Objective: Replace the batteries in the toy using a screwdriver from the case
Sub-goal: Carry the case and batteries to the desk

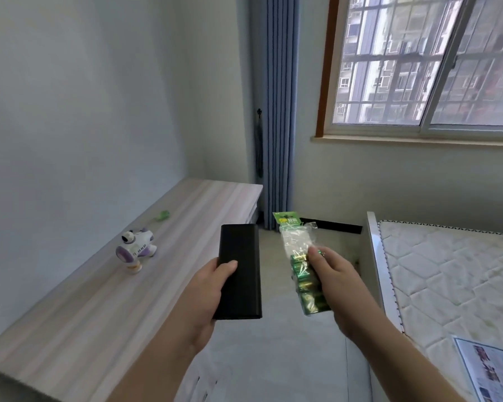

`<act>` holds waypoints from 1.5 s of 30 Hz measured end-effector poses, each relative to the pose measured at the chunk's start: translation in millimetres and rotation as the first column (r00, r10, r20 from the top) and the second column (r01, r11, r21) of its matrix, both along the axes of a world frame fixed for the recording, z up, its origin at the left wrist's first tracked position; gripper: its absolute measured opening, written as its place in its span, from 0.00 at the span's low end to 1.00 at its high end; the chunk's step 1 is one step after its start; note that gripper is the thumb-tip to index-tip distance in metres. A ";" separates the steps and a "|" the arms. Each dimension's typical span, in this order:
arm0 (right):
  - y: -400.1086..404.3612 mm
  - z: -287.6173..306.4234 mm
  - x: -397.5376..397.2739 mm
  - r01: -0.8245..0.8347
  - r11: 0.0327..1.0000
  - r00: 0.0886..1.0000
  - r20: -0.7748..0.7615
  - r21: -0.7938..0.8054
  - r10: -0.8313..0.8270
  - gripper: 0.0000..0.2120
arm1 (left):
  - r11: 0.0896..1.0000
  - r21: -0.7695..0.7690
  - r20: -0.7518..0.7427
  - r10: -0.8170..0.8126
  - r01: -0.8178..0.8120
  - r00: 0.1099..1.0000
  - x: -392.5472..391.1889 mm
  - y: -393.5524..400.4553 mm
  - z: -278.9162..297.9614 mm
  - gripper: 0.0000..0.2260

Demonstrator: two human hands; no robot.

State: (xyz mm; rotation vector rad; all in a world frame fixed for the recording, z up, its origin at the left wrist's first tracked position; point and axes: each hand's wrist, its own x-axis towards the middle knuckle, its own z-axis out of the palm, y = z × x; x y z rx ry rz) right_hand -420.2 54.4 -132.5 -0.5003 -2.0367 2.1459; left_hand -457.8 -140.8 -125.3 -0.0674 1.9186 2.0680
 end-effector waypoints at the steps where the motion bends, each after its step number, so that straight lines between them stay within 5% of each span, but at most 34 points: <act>1: -2.4 -3.0 -15.2 -0.005 1.000 1.000 -0.001 0.001 0.005 0.10 | 1.000 -0.005 0.004 0.006 -0.006 1.000 -12.9 -4.1 -3.6 0.10; 22: -30.5 -63.8 -281.5 -0.091 0.994 0.983 0.162 0.055 0.081 0.10 | 0.983 0.087 0.147 0.146 -0.160 0.978 -273.4 -22.1 -90.3 0.09; 30: -9.9 -89.6 -404.4 -0.290 0.957 0.936 0.216 0.025 0.278 0.10 | 0.973 0.013 0.196 0.222 -0.229 0.955 -357.7 -3.3 -119.4 0.13; 36: -19.5 -114.1 -486.6 -0.462 0.887 0.852 0.273 -0.009 0.447 0.10 | 0.913 0.028 0.249 0.388 -0.407 0.887 -395.1 -8.7 -140.1 0.13; 45: -114.6 -168.7 -529.9 -0.708 0.705 0.645 0.366 -0.046 0.671 0.13 | 0.714 0.002 0.414 0.637 -0.700 0.651 -377.0 -69.2 -196.9 0.08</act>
